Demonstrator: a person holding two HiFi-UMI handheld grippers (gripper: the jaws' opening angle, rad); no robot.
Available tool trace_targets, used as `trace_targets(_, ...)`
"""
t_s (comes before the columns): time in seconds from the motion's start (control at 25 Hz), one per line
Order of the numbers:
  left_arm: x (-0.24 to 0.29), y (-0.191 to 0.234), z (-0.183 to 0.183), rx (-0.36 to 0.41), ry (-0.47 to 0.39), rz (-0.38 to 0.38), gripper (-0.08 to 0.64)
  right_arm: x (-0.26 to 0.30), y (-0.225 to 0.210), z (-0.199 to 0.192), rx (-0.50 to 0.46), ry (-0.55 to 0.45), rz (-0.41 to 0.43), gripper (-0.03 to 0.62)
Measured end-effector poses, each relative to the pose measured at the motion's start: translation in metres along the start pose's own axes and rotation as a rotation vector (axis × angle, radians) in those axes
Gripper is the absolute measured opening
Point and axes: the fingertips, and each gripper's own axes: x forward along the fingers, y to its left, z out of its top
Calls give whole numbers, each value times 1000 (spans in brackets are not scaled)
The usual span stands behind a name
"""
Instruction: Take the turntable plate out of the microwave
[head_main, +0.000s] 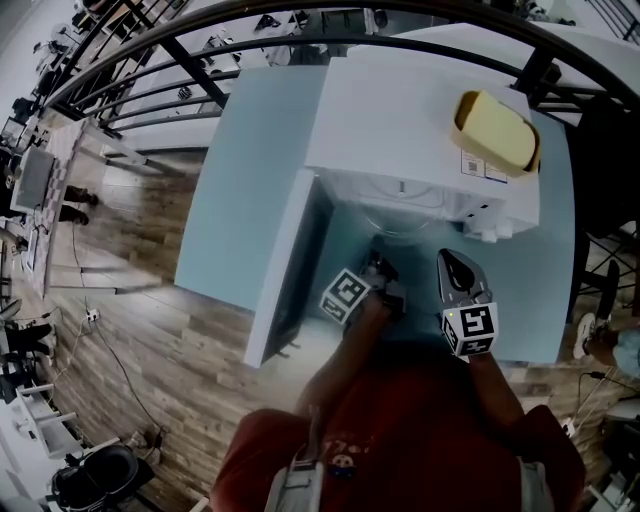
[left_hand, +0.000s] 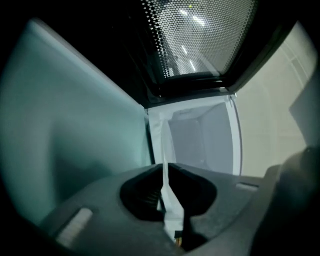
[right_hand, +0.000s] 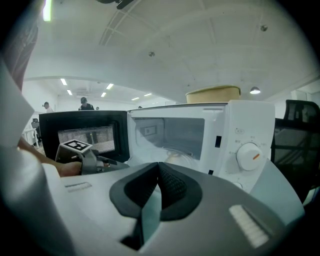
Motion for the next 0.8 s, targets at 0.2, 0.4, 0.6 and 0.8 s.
trace_targets(0.2,3,-4,-1,-1,9,-27,71,2,2,0,-2,-5,0,0)
trace_targets(0.4,13,-4,-6,-22,50,-56,158,4,3,0,-8,6,-3,0)
trace_targets(0.6,31,-1,-9,-26,83,-90,179,6,-3,0,9,15,-31,0)
trace_targets(0.8,47,-3,-8,-46,99,-138,187,8,-7,-3,24,24,-54,0)
